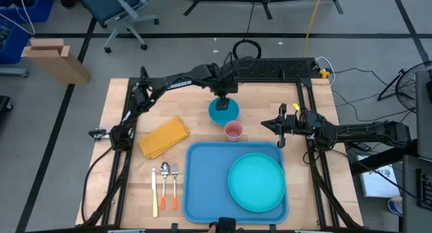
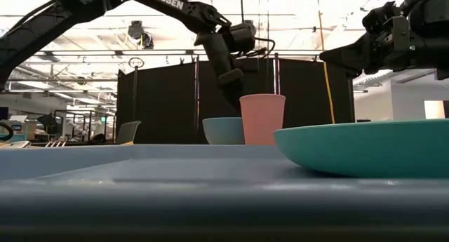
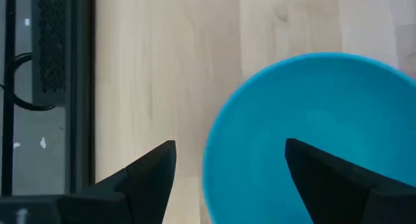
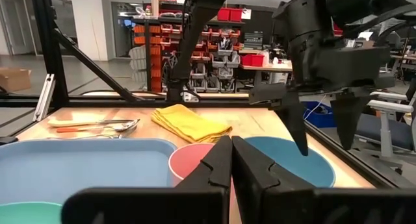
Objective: Set up tray
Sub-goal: Put the blue bowl on the blue plate
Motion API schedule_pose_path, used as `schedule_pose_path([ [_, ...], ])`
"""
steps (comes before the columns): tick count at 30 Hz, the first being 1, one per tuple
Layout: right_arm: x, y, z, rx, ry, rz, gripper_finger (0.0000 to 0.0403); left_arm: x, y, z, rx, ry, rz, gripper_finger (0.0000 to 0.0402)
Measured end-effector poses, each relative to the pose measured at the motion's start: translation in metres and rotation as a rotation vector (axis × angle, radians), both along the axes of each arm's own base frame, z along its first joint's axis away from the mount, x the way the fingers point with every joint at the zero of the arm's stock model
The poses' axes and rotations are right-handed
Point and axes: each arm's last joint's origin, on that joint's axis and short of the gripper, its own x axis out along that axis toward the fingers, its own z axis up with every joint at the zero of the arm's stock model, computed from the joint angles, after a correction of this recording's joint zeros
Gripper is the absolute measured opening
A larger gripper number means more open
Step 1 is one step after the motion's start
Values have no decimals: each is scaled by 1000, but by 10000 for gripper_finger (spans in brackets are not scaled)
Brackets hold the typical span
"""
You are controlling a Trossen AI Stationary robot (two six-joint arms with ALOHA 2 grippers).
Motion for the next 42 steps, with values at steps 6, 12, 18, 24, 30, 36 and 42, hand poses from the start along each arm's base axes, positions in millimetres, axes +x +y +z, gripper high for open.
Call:
schedule_pose_path([
  [6,0,0,-1,-5,13,-1,0,0,3,-8,-6,27,-9,301],
  [12,0,0,-2,-8,17,-1,0,1,10,-27,-2,83,3,301],
  [18,0,0,-2,-6,26,-2,0,-1,24,-52,-21,138,34,301],
  [24,0,0,-3,-11,31,-3,0,1,27,-70,-36,168,32,301],
  [30,0,0,-3,-17,33,-3,0,1,27,-73,-36,178,21,263],
  [36,0,0,-3,-20,32,-4,0,3,24,-71,5,190,54,117],
  [42,0,0,-3,-20,32,-3,0,0,30,-59,20,160,112,20],
])
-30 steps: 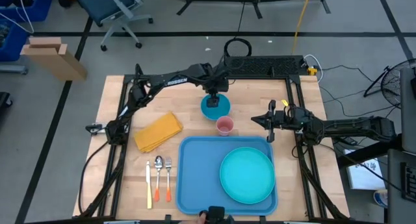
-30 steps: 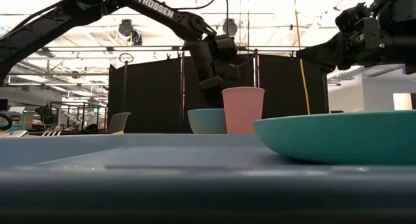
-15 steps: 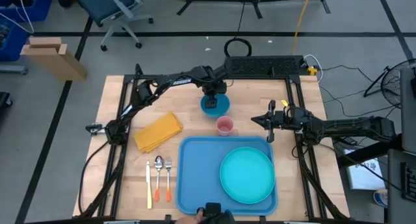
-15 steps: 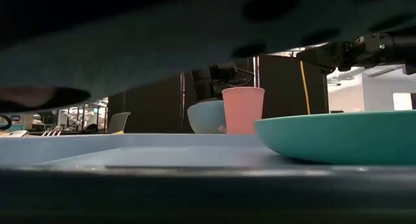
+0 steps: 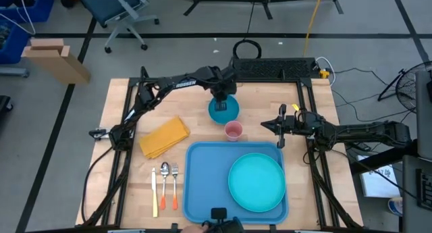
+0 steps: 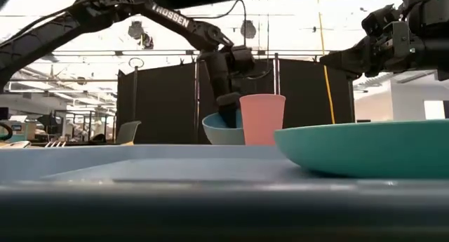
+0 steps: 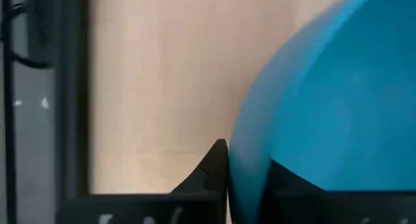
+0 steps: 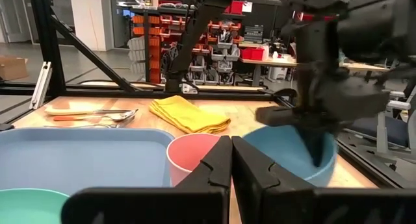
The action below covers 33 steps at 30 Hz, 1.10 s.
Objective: Set up tray
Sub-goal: Put the blue bowl on the blue plate
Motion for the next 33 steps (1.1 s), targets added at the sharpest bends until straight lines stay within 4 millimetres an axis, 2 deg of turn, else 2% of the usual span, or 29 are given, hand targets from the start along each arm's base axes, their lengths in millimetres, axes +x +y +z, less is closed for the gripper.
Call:
schedule_pose_path([
  [3,0,0,0,0,0,0,0,-6,5,8,-32,-29,22,24],
  [6,0,0,0,0,-1,-1,0,-11,3,31,18,-56,34,13],
  [11,0,0,0,0,-1,3,0,-31,0,90,70,-150,71,12],
  [13,0,0,0,0,0,3,0,-40,-8,113,75,-182,70,13],
  [17,0,0,0,-2,0,4,0,-51,-33,145,36,-232,49,13],
  [21,0,0,0,-5,-2,3,0,-47,-74,164,-1,-274,12,13],
  [27,0,-1,1,-20,-8,-28,0,-19,-163,158,-50,-260,-173,13],
  [30,-1,-3,1,-2,-7,-115,0,-11,-207,162,-61,-312,-260,13],
  [33,-2,-6,1,37,-19,-219,0,0,-239,159,-88,-366,-288,13],
])
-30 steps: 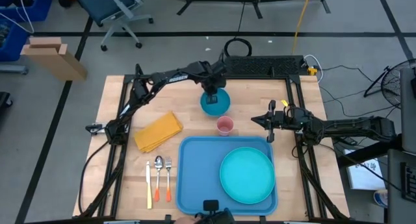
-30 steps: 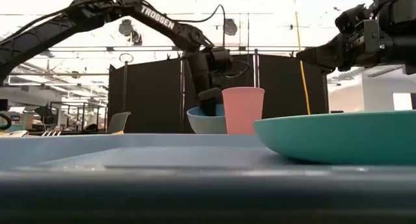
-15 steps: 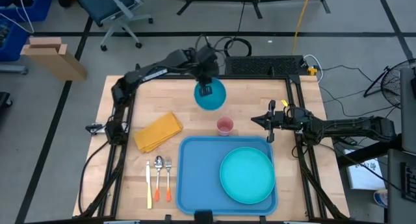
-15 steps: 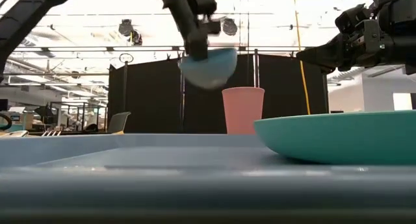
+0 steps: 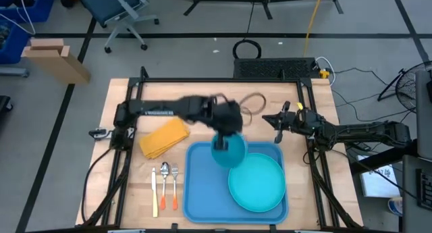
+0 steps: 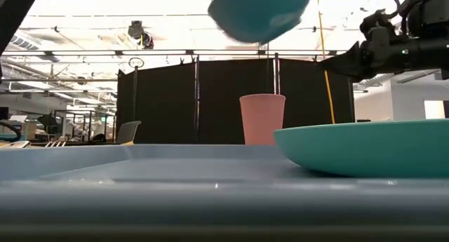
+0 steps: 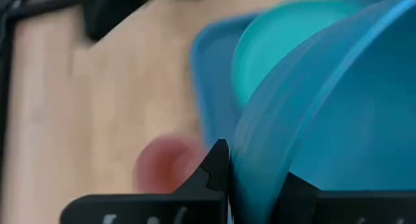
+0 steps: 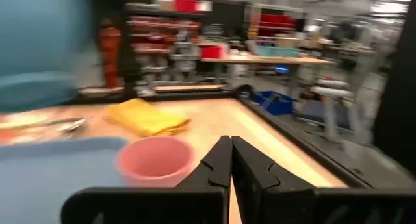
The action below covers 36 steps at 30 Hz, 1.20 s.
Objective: Set up tray
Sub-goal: Put the blue bowl on the blue plate
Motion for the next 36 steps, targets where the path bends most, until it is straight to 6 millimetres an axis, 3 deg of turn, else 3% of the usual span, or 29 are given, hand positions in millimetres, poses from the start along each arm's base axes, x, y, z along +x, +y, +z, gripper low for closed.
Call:
schedule_pose_path([
  [5,0,-1,1,41,-25,-38,0,20,-25,-22,-56,-20,0,13],
  [14,0,-1,0,83,-30,-36,0,59,-36,-78,-130,-46,-27,13],
  [24,0,-1,-5,105,14,-30,0,73,-45,-114,-141,-15,-54,13],
  [29,1,0,-4,152,-11,-3,0,71,-40,-103,-15,-28,27,12],
  [34,0,0,3,139,-79,8,0,59,-42,-64,217,-82,117,13],
  [36,0,1,6,118,-110,20,0,53,-45,-39,318,-130,155,13],
])
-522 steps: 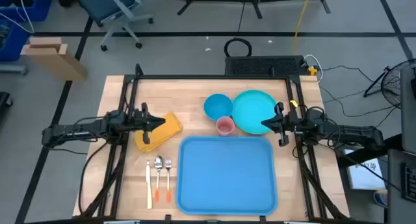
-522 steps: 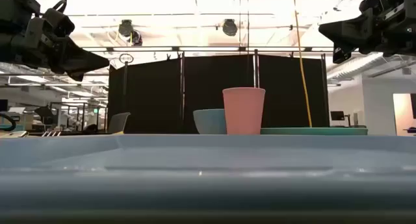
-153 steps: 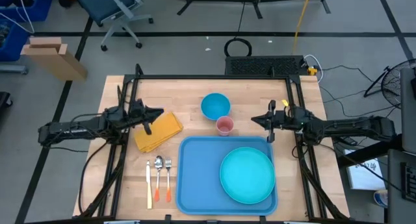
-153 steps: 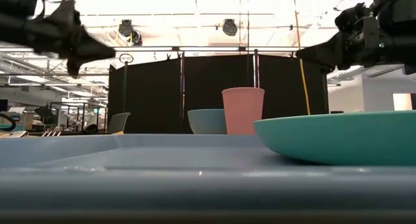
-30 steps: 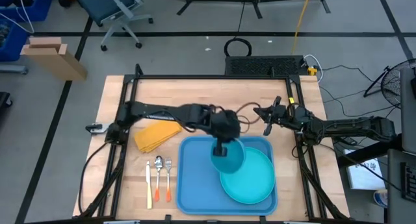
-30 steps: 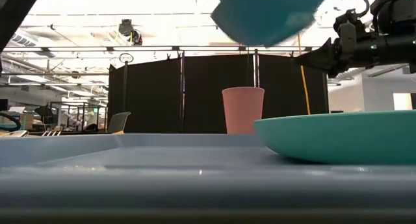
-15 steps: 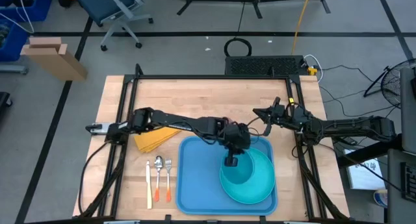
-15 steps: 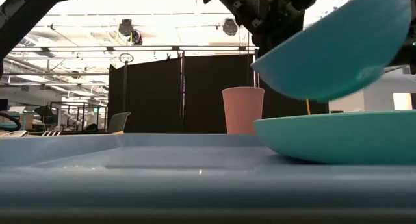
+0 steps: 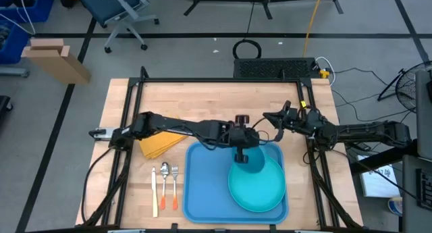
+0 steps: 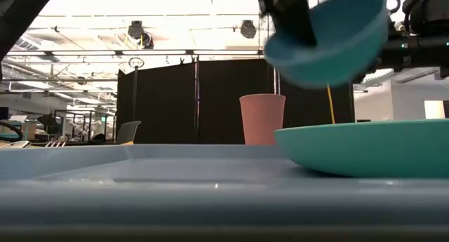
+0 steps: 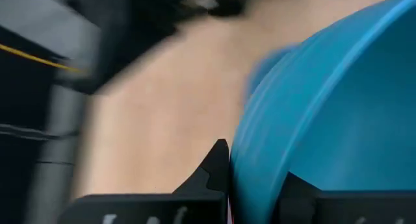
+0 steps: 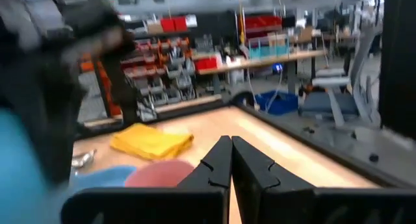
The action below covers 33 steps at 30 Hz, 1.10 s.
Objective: Set up tray
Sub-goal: Put the blue bowl on the blue plate
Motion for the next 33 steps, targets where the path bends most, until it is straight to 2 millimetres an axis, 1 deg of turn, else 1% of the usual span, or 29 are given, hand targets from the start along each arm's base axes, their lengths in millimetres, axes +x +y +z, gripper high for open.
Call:
schedule_pose_path([
  [3,-1,0,5,-61,-35,-10,0,-10,4,43,156,-101,88,13],
  [5,-2,-1,10,-107,-73,-61,0,-16,17,71,253,-177,189,13],
  [6,-3,-2,13,-131,-86,-100,0,-18,26,81,301,-192,244,13],
  [8,-6,-3,17,-183,-111,-176,0,-19,46,96,357,-245,337,12],
  [9,-7,-4,19,-207,-115,-217,0,-20,58,101,369,-256,371,13],
  [12,-10,-6,22,-221,-124,-345,0,-21,96,106,363,-304,470,12],
  [15,-12,-9,22,-182,-116,-473,9,-23,135,101,334,-325,559,12],
  [17,-13,-11,21,-174,-99,-519,29,-21,155,91,323,-337,599,13],
  [19,-13,-11,21,-172,-91,-538,59,-18,169,80,327,-357,622,12],
  [21,-13,-11,21,-175,-92,-540,95,-15,179,71,335,-386,632,12],
  [24,-11,-11,19,-177,-67,-534,153,-10,188,59,353,-447,631,12],
  [25,-10,-12,23,-178,-70,-532,172,-9,190,53,362,-461,629,12],
  [28,-6,-13,26,-175,-54,-541,218,-6,190,41,381,-481,615,12],
  [30,-3,-15,28,-166,-49,-548,239,-4,188,37,377,-499,610,12],
  [33,3,-19,30,-150,-34,-557,256,-4,188,33,333,-523,585,12],
])
